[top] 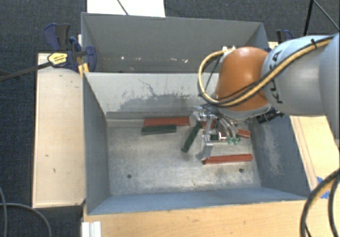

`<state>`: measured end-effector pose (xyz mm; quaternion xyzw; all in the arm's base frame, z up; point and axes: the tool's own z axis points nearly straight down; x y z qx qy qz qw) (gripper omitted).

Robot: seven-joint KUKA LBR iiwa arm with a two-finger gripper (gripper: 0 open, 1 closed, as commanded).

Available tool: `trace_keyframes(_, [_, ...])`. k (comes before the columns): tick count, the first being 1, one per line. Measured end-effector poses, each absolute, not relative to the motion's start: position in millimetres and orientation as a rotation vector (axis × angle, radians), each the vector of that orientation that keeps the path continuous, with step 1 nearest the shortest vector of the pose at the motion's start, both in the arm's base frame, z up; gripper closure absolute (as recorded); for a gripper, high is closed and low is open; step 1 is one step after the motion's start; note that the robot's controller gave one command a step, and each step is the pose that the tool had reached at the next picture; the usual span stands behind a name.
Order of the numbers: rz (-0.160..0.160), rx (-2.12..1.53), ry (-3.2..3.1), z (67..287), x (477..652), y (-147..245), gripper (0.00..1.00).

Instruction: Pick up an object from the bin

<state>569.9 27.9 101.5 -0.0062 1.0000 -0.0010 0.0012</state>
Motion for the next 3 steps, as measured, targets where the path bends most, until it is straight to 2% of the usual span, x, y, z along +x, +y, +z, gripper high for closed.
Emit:
trace_keyframes(1, [0.001,-0.209,3.129,100.9,590.7,38.5,0.0])
trace_keyframes(2, [0.0,-0.43,3.108,71.0,586.8,40.3,0.0])
trace_keyframes(3, [0.002,-0.42,3.108,72.0,588.1,40.5,0.0])
